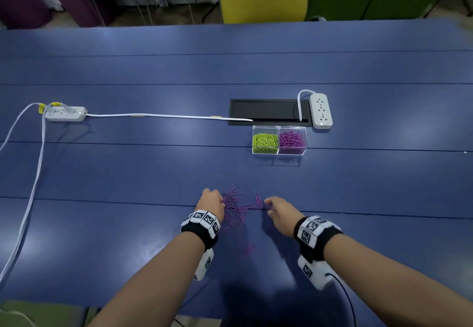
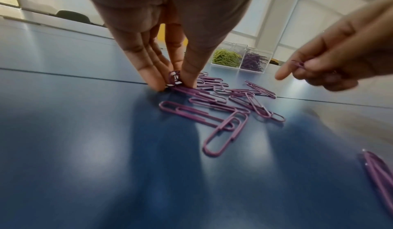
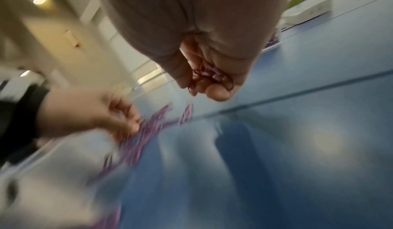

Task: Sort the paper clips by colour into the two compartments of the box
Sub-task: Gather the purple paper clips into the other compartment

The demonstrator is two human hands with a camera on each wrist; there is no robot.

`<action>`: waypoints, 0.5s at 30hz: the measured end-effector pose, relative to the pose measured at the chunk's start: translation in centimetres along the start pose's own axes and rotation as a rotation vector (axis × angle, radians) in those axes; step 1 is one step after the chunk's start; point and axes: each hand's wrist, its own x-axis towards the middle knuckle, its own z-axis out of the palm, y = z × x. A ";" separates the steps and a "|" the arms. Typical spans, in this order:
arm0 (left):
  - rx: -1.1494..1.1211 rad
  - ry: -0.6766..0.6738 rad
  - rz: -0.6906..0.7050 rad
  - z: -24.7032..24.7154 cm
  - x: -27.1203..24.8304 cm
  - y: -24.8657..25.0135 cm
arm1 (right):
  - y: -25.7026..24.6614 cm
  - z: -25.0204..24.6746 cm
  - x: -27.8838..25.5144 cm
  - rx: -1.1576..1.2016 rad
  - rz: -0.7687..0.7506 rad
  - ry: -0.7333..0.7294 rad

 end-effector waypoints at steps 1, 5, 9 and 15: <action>0.011 -0.007 0.008 0.0 0.0 0.0 | -0.2 -1.3 0.7 0.027 0.030 0.026; 0.165 -0.053 0.063 0.0 0.4 0.1 | -1.4 -7.7 3.7 0.108 0.107 0.013; 0.200 -0.109 0.081 -0.5 0.7 0.7 | -3.3 -14.1 6.5 0.312 0.104 0.069; -0.033 -0.040 0.083 -3.4 1.9 3.4 | -2.9 -17.7 11.1 0.097 0.048 0.409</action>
